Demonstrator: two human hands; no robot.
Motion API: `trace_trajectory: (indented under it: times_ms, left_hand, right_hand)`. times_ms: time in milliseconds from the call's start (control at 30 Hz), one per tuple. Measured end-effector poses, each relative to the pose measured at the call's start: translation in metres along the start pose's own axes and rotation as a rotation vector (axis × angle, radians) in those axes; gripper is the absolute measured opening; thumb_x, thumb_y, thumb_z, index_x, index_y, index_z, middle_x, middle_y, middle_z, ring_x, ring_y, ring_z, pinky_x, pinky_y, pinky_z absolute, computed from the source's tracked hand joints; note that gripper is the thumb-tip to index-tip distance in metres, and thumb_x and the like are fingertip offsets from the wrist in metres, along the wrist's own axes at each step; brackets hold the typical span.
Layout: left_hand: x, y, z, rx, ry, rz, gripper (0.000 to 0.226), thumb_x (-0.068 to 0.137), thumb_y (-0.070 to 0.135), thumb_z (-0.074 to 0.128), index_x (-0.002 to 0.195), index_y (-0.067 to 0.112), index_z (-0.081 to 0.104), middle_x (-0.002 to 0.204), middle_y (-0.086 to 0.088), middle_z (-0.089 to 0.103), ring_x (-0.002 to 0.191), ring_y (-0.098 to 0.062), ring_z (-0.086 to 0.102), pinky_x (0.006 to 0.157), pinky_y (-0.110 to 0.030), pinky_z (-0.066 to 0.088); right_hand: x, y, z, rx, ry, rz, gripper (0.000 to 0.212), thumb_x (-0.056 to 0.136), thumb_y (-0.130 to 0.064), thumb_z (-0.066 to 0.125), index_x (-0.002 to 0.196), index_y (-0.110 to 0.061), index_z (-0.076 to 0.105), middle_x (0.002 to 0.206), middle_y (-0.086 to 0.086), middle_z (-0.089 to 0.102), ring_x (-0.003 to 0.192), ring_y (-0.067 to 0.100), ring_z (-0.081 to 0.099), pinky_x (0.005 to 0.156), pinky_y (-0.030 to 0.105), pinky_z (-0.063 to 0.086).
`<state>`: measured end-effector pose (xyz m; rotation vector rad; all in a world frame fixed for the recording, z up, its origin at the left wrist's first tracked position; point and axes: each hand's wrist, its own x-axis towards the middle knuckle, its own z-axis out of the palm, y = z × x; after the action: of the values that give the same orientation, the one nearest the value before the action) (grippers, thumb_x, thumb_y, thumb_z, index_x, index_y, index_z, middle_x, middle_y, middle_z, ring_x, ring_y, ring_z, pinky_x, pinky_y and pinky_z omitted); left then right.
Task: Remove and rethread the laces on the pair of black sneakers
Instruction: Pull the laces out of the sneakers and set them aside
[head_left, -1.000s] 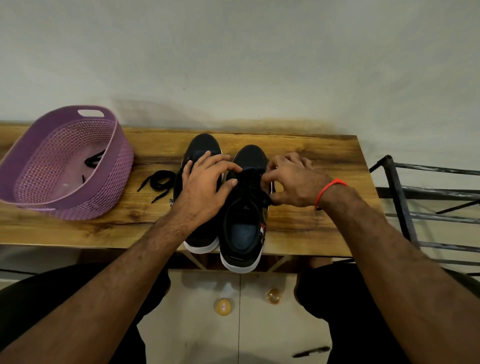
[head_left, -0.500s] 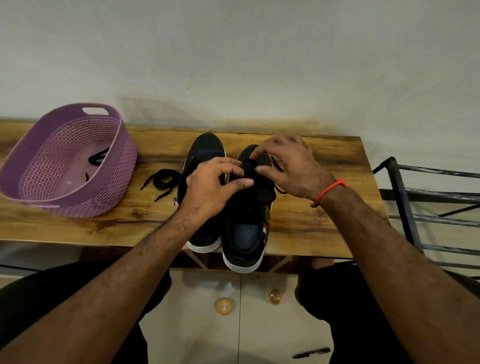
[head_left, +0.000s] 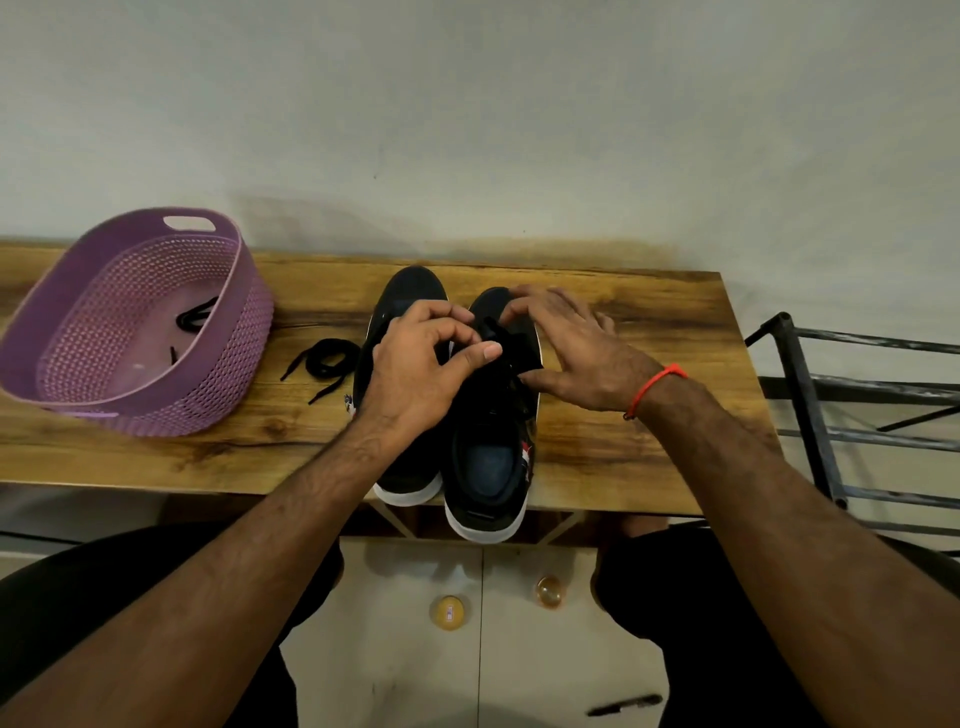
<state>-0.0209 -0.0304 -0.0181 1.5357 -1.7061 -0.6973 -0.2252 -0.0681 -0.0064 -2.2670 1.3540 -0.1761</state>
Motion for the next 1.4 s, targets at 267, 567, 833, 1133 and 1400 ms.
trace_trajectory:
  times_ms: [267,567,833,1133,1400]
  left_hand:
    - [-0.007,0.007,0.002,0.053,0.09,0.017,0.011,0.083,0.043,0.077,0.084,0.037,0.067,0.125,0.016,0.054,0.13,-0.018,0.042,0.107,-0.052,0.029]
    - [-0.002,0.002,0.002,0.083,0.04,-0.101,0.012,0.091,0.045,0.069,0.094,0.034,0.064,0.123,0.013,0.053,0.128,-0.015,0.04,0.101,-0.036,0.02]
    - [-0.01,-0.006,-0.003,0.481,-0.427,0.038,0.092,0.064,0.092,0.045,0.141,0.043,0.049,0.161,0.025,0.023,0.151,-0.017,-0.001,0.117,-0.058,0.003]
    - [-0.009,-0.014,0.003,0.72,-0.393,0.113,0.12,0.066,0.099,0.023,0.159,0.033,-0.013,0.161,0.006,-0.036,0.145,-0.029,-0.04,0.118,-0.067,-0.011]
    - [-0.008,-0.015,0.004,0.716,-0.404,0.102,0.117,0.067,0.098,0.025,0.161,0.035,-0.003,0.164,0.007,-0.03,0.146,-0.028,-0.039,0.118,-0.065,-0.014]
  right_hand:
    - [0.001,0.009,0.006,-0.085,-0.2,0.085,0.052,0.096,-0.048,0.055,0.144,-0.051,0.035,0.165,-0.017,0.002,0.153,0.029,-0.008,0.114,0.069,0.006]
    - [-0.001,0.01,-0.002,0.034,-0.021,-0.003,0.023,0.092,-0.052,0.057,0.114,-0.05,0.064,0.158,-0.018,0.029,0.151,0.025,0.009,0.112,0.066,0.014]
    - [0.007,0.013,-0.01,0.345,0.237,-0.048,0.009,0.088,-0.036,0.071,0.091,-0.045,0.072,0.128,-0.014,0.059,0.127,0.011,0.05,0.108,0.053,0.039]
    - [0.005,0.032,-0.032,0.328,0.736,0.17,0.014,0.086,-0.034,0.073,0.097,-0.027,0.078,0.12,-0.017,0.066,0.121,0.006,0.055,0.106,0.033,0.041]
    - [-0.009,0.052,-0.055,0.098,0.689,0.496,0.056,0.091,-0.037,0.067,0.142,-0.021,0.05,0.16,0.005,0.029,0.146,0.03,0.025,0.114,0.053,0.029]
